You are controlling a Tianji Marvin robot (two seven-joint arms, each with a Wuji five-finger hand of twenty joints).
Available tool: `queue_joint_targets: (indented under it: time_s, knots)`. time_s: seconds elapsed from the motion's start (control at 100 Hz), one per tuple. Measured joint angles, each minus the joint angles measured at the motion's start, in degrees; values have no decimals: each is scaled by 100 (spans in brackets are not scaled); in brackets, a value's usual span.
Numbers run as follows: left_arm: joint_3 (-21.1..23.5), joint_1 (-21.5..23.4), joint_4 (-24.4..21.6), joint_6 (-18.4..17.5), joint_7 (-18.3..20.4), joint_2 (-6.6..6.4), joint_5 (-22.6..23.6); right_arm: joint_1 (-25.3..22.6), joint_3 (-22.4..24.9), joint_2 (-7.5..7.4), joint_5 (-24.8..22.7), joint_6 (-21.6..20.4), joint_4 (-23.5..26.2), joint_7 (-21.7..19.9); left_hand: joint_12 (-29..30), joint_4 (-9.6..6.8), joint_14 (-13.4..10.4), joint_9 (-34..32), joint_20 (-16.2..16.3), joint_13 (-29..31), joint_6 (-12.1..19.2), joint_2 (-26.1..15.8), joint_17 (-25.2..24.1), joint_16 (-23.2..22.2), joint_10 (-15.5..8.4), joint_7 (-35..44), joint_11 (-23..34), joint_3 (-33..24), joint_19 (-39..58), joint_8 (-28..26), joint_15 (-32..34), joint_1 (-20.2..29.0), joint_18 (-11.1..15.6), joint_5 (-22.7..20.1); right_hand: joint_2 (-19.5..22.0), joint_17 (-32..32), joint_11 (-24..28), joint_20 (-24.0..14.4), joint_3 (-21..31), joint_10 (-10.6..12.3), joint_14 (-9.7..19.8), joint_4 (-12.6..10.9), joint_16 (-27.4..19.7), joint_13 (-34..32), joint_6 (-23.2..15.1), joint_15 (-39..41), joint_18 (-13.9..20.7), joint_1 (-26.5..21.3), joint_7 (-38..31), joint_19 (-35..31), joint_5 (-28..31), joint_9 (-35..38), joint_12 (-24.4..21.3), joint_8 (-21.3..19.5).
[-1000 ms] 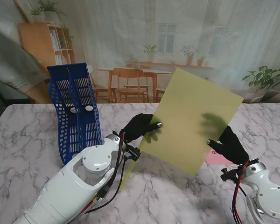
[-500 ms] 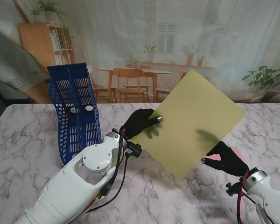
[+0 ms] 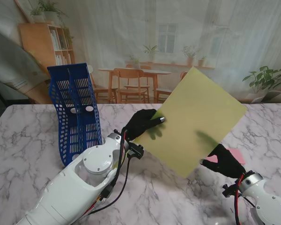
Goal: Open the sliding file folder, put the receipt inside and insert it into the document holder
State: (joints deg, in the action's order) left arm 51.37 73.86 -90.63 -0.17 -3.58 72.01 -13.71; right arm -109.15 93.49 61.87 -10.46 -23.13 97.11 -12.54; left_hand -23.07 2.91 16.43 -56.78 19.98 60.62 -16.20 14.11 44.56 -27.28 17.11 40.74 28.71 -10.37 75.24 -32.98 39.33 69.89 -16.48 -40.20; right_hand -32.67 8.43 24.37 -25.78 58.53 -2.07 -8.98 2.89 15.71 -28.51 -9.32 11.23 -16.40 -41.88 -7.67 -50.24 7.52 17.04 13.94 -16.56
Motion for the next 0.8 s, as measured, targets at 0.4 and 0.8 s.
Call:
queue_joint_targets:
  time_s: [0.4, 0.8]
  knots:
    - [-46, -31, 104, 3, -74, 19, 118, -65, 80, -14, 210, -25, 56, -317, -1, 0, -1, 0, -2, 0, 1, -1, 0, 0, 0, 7, 0, 0, 0, 0, 0, 0, 0, 0, -3, -249, 0, 0, -291, -30, 0, 18, 0, 0, 1, 0, -159, 299, -3, 254, 0, -31, -1, 15]
    - [-67, -42, 130, 5, -57, 24, 126, -71, 33, -34, 506, -19, 44, -224, -4, 0, -1, 0, 10, 0, 37, -2, 0, 0, -2, 20, 0, -4, 1, 0, 2, 4, 0, 0, -114, -314, -154, -308, -1142, -462, -91, 263, 0, 157, 188, -135, -417, 1328, -427, 771, 2, -318, -74, -154]
